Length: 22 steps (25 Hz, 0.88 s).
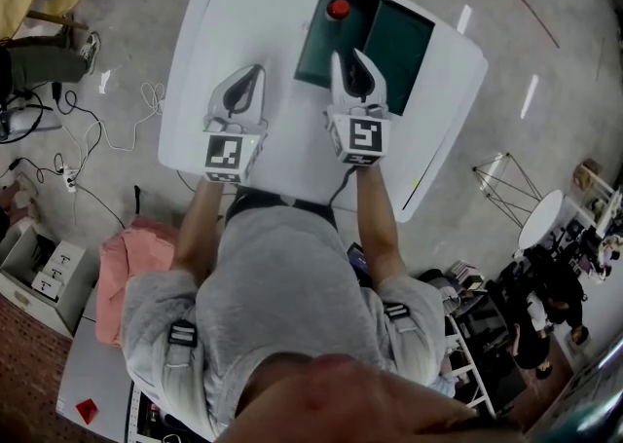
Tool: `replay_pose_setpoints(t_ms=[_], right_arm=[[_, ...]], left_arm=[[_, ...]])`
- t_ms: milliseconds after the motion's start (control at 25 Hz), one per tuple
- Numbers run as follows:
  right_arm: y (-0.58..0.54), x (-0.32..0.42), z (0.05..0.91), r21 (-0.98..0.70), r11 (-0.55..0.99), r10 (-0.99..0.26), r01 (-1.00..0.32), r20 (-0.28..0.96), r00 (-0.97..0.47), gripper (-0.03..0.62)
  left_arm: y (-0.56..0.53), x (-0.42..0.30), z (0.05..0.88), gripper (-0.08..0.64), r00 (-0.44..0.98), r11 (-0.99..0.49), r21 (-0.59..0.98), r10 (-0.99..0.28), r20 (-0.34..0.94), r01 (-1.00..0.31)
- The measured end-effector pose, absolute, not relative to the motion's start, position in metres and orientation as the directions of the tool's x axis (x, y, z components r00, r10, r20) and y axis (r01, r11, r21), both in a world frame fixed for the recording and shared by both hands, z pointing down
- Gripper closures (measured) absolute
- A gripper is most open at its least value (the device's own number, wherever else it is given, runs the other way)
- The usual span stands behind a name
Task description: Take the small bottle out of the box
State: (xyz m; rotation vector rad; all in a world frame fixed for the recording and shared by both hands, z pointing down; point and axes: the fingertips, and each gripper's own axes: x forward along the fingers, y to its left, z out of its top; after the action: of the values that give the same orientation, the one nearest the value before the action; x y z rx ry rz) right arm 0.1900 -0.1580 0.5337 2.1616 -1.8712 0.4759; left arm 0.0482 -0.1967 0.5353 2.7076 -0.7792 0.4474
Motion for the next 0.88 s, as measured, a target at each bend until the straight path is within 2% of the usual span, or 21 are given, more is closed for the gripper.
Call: replay_pose_setpoints(t_ms=[480,880], right_arm=[[-0.209,0.225,0.552,-0.018,-0.201,-0.885,-0.979,0.433,0.174,0.445],[-0.237,0.235,0.581,0.002,-0.177,-0.849,-0.984,0.506,0.153,0.405]], left_arm=[[-0.205,0.04,0.542,0.549,0.793,-0.79,0.205,-0.485,0.37,-0.578],[-0.211,0.034,0.549,0.549,0.78,-0.771,0.218,-0.497,0.38,-0.598]])
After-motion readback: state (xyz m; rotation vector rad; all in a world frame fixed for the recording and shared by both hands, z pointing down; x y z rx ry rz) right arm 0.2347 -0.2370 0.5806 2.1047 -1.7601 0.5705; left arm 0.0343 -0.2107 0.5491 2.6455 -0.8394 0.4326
